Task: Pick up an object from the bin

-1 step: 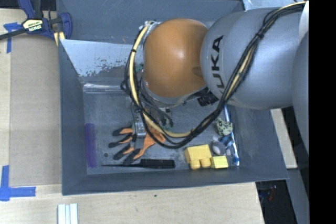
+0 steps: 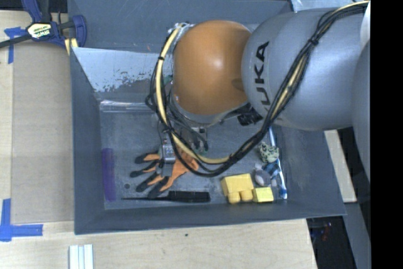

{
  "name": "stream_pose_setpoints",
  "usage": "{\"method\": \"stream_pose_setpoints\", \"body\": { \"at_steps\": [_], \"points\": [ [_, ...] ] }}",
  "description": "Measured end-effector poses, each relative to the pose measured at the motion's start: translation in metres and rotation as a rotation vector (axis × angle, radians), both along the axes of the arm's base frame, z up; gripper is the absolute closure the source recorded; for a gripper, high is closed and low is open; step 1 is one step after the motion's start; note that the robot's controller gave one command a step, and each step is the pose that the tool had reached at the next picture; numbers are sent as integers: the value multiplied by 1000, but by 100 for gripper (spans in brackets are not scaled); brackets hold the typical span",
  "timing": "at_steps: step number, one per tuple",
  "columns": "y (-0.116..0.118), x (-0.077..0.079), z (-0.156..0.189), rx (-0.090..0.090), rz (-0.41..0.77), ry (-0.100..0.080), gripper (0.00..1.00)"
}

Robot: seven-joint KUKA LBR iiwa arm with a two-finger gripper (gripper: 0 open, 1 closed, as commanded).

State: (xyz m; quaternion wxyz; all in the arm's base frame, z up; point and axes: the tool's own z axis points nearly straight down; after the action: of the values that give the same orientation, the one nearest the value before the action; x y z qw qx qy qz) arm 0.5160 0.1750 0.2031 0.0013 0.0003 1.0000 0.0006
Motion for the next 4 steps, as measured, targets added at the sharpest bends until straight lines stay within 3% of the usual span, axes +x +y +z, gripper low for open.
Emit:
{"method": "stream_pose_setpoints", "body": {
  "at_steps": [1, 2, 3, 4],
  "points": [
    [-22, -15, -71, 1, 40, -5, 0],
    [-36, -18, -80, 2, 33, -6, 0],
    [-76, 7, -101, -2, -91, -2, 0],
    [-68, 38, -134, 5, 93, -15, 0]
  ]
}}
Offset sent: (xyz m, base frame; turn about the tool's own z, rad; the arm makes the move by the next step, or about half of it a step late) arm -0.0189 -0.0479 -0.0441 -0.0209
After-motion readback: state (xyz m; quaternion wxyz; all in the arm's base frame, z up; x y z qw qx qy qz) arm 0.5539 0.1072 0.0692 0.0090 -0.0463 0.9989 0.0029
